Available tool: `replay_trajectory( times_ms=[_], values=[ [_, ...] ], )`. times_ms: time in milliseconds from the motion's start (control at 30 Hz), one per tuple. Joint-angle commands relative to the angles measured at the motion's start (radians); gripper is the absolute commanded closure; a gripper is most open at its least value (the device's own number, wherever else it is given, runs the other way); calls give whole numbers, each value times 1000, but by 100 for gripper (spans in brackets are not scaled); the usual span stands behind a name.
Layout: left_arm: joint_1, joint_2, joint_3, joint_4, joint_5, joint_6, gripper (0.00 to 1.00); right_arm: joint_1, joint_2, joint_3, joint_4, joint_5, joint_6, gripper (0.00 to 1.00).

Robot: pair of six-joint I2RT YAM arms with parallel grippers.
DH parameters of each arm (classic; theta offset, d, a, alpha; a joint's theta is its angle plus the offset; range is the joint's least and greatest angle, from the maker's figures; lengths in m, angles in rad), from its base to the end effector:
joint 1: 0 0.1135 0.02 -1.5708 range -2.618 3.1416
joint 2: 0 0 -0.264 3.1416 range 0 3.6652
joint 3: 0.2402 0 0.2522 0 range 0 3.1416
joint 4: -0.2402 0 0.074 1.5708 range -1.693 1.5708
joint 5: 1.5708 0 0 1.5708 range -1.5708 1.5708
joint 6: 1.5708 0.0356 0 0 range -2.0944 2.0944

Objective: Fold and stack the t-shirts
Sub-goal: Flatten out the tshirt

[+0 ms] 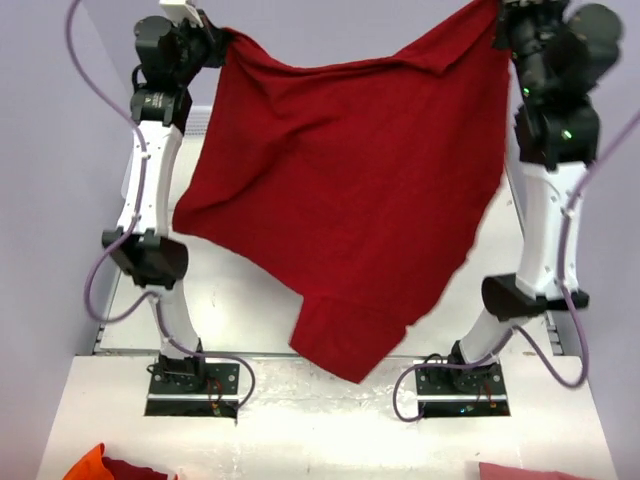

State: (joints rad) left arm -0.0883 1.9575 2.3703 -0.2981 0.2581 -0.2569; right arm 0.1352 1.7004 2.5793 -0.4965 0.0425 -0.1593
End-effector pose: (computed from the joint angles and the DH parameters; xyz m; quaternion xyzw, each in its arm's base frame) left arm 0.4251 -0.0468 0.5236 0.0402 0.6656 -0.2115 0.7146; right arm 0.2636 0.0343 0.6431 -0.0647 0.5562 -0.0219 0.8282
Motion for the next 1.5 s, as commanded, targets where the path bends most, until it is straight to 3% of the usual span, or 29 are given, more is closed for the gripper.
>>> replay_trajectory(
  times_ms=[0,133,267,533,600,700,800,833,900,933,1033,1133,1267,1467],
  values=[
    [88,75,107,169,157,-93,100,-71,13,57,131,-87,9,100],
    [130,119,106,354,226,-177,100,-115,30,70,151,-128,29,100],
    [142,95,72,418,248,-202,100,-163,22,67,157,-164,72,100],
    [173,124,47,393,334,-226,100,-178,-21,-91,110,-165,112,100],
    [171,129,14,332,372,-206,100,-178,-59,-230,75,-126,136,100],
    [160,101,-97,167,362,-162,100,-175,-151,-502,55,-76,217,100],
    [141,48,-308,50,371,-154,100,-169,-241,-811,50,-44,291,100],
    [130,23,-447,36,363,-154,100,-164,-315,-973,58,-44,312,100],
    [99,-79,-601,17,261,-169,100,-158,-387,-1109,73,23,392,100],
    [61,-121,-750,25,224,-174,100,-157,-453,-1205,72,37,417,100],
    [-62,-250,-922,1,106,-151,100,-154,-531,-1289,20,83,483,100],
    [-119,-353,-1023,-78,-2,-145,99,-152,-565,-1256,-111,108,527,100],
    [-120,-460,-1157,-145,-22,-182,97,-144,-625,-1303,-204,66,592,100],
    [-123,-568,-1258,-277,-238,-142,100,-71,-660,-1478,-218,71,636,100]
  ],
)
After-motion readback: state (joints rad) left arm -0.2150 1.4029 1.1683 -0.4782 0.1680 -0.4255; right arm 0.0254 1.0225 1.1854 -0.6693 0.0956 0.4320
